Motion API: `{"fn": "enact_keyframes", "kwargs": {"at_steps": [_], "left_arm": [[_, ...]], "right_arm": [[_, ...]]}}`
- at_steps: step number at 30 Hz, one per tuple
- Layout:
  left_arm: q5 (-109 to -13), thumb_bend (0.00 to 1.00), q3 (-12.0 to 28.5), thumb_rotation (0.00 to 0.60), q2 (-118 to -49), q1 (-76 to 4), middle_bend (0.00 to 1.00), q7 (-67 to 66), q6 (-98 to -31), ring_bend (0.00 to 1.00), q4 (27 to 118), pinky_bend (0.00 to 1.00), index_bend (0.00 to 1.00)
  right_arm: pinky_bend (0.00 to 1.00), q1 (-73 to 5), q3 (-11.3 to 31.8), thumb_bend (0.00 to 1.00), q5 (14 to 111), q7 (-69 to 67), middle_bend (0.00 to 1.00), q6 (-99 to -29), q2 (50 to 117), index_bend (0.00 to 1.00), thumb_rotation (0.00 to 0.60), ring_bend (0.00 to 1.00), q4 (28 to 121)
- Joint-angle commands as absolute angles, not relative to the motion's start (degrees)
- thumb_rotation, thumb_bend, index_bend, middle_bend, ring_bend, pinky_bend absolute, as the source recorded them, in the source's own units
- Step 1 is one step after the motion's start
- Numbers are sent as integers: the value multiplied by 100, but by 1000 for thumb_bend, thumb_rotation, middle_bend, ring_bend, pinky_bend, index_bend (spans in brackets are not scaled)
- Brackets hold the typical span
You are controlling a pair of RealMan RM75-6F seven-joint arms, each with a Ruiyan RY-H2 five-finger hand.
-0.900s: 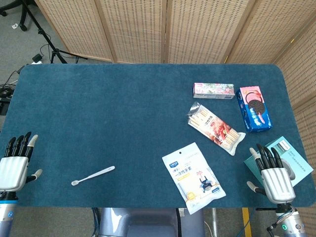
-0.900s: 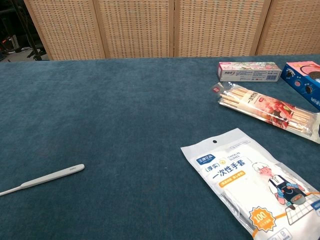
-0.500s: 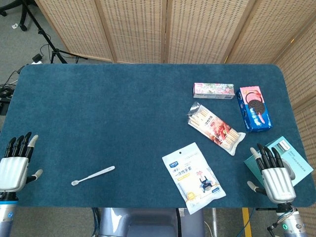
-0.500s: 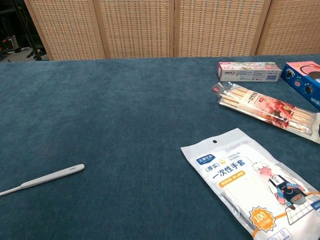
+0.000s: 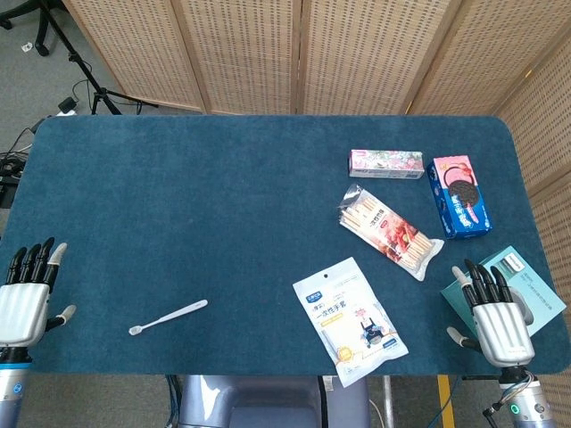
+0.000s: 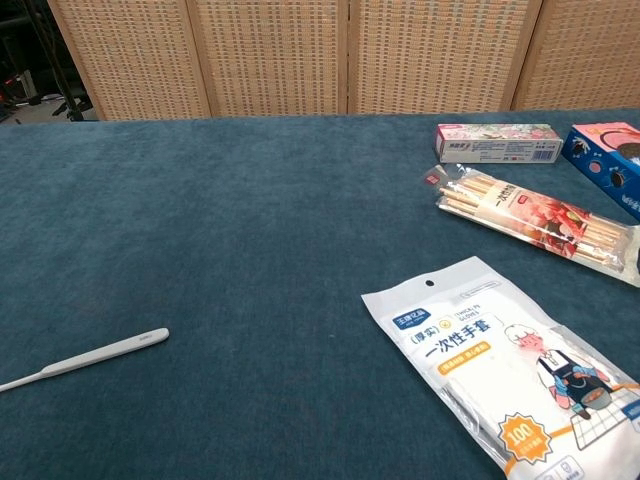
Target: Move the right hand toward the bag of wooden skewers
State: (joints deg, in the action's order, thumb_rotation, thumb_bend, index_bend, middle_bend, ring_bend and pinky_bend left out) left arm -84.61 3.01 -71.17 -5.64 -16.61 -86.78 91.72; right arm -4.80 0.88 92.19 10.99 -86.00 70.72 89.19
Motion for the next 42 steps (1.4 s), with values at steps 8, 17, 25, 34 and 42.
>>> {"fn": "enact_keyframes", "kwargs": {"at_steps": [8, 17, 25, 34, 42], "left_arm": [[-8462, 24, 309, 600, -7122, -559, 0, -1655, -8692, 0, 9169, 0, 0], [-8516, 24, 338, 600, -7127, -532, 0, -1517, -8795, 0, 9140, 0, 0], [-8502, 24, 344, 600, -7110, -542, 0, -1449, -8758, 0, 9144, 0, 0], [-8455, 24, 349, 600, -7127, -582, 0, -1442, -8656, 0, 9116, 0, 0], [-8458, 24, 348, 600, -7129, -596, 0, -1369, -8631, 0, 9081, 0, 0]], "right_arm": [[0, -476, 84, 2, 9216, 1101, 0, -8597, 7069, 0, 600, 0, 8922], [0, -506, 108, 2, 9236, 1189, 0, -8593, 7104, 0, 600, 0, 8928], [199, -862, 642, 122, 9219, 2164, 210, -8622, 7005, 0, 600, 214, 9301], [621, -1407, 1197, 321, 8649, 3353, 611, -8065, 6909, 16, 600, 615, 10108], [794, -2372, 1621, 783, 6793, 4685, 701, -6472, 6710, 45, 600, 797, 10884]]}}
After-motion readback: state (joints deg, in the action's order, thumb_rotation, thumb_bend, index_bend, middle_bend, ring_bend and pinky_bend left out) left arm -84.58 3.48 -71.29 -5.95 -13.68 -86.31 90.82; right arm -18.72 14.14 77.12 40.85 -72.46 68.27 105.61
